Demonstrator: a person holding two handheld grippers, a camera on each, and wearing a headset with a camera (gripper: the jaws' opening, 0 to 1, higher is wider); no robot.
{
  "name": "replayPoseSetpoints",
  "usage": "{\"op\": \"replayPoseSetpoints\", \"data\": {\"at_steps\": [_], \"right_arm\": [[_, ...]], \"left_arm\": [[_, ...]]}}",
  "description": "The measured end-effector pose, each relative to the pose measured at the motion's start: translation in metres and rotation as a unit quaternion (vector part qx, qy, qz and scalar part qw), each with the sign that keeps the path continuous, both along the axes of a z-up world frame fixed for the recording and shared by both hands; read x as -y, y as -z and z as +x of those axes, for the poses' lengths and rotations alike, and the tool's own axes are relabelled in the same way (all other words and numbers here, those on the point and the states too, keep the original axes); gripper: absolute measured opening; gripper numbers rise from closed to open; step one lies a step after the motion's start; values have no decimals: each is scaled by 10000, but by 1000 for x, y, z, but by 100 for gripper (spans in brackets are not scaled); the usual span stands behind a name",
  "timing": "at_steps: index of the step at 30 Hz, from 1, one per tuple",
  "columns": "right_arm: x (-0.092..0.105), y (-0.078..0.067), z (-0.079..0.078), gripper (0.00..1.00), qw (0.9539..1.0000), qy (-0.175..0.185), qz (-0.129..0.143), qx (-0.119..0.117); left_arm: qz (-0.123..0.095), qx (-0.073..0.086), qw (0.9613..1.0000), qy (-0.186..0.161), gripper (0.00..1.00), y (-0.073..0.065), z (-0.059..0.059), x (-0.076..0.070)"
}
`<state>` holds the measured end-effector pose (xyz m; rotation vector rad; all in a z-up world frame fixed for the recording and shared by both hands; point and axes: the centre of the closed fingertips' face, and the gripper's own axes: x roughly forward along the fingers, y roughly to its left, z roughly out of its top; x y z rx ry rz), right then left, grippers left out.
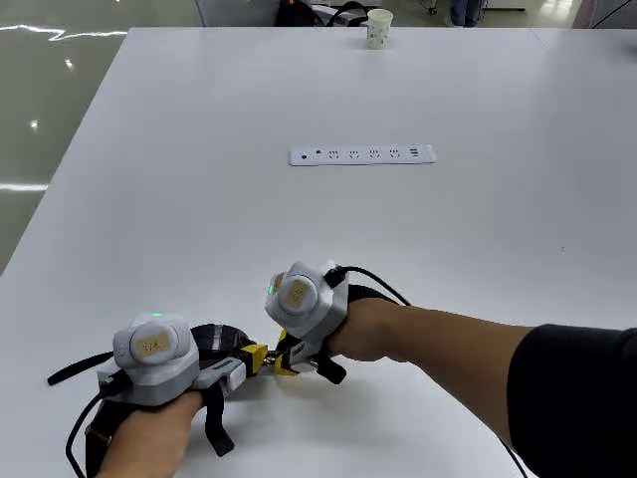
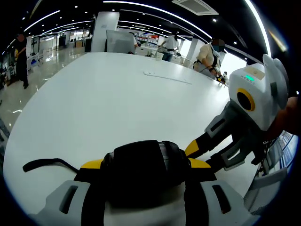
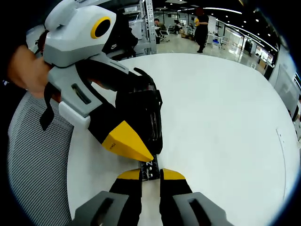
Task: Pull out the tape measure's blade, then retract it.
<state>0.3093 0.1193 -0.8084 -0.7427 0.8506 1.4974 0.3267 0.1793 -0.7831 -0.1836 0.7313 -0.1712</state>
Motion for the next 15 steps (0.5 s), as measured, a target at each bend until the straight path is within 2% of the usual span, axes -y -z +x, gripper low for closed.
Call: {"op": "replayPoseSetpoints", "data": {"at_steps": [15], "right_arm": [[-8, -1, -1, 10, 10000, 4, 65, -22]], "left_arm": [[-8, 2, 10000, -8, 63, 0, 0, 0]]}}
